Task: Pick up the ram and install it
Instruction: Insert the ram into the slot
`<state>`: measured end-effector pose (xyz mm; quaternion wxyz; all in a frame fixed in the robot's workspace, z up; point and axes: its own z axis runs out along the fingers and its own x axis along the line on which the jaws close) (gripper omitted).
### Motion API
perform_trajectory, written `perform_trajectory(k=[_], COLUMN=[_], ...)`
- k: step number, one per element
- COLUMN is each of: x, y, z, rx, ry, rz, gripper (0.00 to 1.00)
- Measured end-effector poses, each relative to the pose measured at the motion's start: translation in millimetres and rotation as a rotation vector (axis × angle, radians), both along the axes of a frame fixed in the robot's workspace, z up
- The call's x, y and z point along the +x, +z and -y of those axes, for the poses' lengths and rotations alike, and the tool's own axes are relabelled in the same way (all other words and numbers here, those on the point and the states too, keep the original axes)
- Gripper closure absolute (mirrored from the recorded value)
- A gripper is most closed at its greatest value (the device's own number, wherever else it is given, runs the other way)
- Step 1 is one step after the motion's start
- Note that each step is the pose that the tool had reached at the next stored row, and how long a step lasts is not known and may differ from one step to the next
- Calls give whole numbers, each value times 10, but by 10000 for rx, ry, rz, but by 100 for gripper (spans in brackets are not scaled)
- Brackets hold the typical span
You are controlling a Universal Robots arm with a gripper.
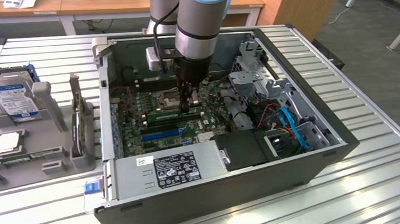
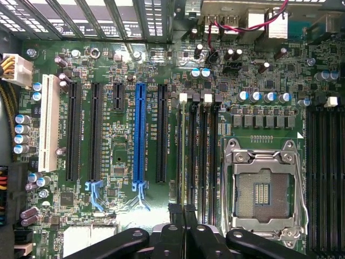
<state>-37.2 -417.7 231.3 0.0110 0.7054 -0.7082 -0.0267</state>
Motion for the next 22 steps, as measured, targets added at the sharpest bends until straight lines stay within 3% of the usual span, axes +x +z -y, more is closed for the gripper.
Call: perform_trajectory(k=[22], x=[1], y=[-17], z=[0], rx=[1], ry=[-71], rz=[0], gripper=[89])
